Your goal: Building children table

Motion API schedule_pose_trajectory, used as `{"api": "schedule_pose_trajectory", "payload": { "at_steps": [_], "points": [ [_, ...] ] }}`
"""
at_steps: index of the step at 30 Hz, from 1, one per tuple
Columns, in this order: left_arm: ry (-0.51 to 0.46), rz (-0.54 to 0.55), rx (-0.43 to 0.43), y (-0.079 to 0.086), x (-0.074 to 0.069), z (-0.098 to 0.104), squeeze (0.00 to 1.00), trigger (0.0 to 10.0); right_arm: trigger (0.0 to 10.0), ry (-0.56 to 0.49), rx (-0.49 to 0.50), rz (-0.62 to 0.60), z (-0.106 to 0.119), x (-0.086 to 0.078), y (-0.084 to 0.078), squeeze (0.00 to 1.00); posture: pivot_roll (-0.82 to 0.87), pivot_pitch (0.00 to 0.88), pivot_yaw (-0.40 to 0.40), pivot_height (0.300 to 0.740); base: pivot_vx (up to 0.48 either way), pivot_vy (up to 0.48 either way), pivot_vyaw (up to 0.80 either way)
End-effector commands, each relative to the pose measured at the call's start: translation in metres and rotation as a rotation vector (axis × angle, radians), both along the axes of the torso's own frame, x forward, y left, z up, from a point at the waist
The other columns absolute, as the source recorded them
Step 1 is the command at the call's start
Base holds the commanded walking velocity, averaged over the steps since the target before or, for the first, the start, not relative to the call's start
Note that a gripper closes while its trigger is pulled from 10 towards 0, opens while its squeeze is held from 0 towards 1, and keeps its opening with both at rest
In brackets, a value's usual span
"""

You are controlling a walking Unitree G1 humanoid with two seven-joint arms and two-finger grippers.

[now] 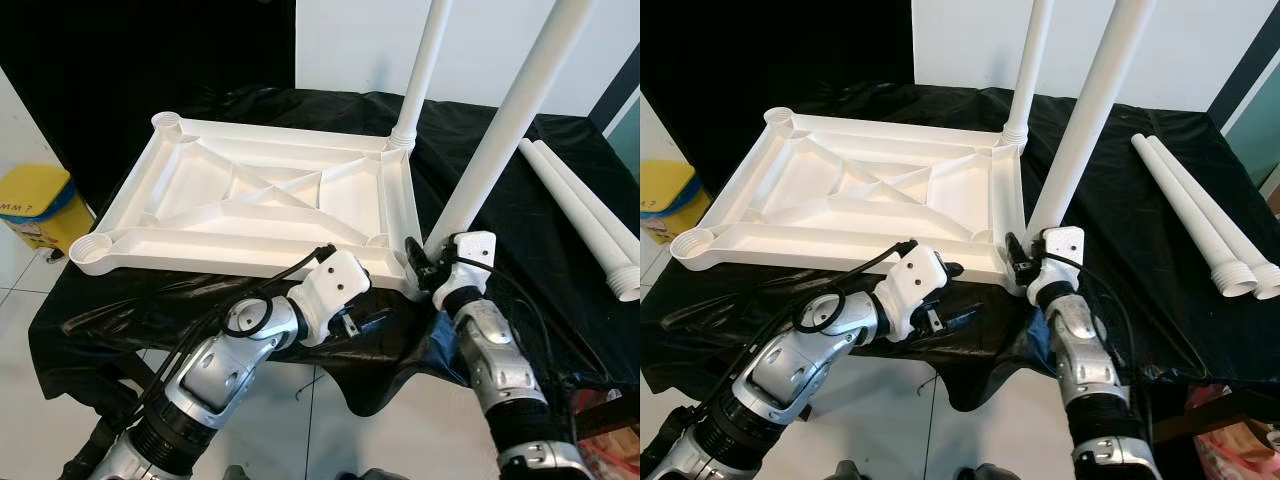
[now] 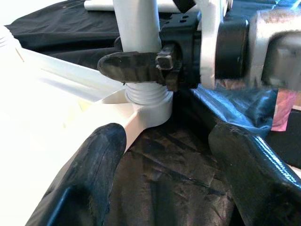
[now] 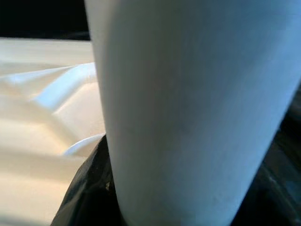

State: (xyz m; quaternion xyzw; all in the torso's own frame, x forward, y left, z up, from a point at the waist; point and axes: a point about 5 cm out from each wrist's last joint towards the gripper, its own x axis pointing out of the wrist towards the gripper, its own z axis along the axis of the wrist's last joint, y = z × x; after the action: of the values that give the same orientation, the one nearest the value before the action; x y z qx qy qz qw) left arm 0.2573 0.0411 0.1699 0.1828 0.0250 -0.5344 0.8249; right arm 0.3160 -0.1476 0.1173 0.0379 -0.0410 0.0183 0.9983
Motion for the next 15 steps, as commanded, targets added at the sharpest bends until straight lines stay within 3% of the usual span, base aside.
{"api": "schedule_pose_trajectory", "payload": {
  "at_steps": [1, 7, 15],
  "points": [
    [0.000, -0.008, 0.007, 0.000, -0.002, -0.001, 0.00, 10.0, 10.0, 0.146, -0.003, -0.056, -0.031, -0.010, -0.008, 0.00, 0.02, 0.094, -0.096, 0.740, 0.000, 0.000, 0.00],
    [-0.004, -0.021, 0.010, -0.002, -0.002, -0.001, 0.00, 10.0, 10.0, 0.172, 0.039, -0.119, -0.036, -0.014, 0.007, 0.00, 0.02, 0.078, -0.089, 0.740, 0.000, 0.000, 0.00],
    [-0.009, -0.027, 0.013, -0.002, -0.001, 0.000, 0.00, 10.0, 10.0, 0.171, 0.036, -0.143, -0.033, -0.013, 0.007, 0.00, 0.02, 0.067, -0.087, 0.740, 0.000, 0.000, 0.00]
  ]
}}
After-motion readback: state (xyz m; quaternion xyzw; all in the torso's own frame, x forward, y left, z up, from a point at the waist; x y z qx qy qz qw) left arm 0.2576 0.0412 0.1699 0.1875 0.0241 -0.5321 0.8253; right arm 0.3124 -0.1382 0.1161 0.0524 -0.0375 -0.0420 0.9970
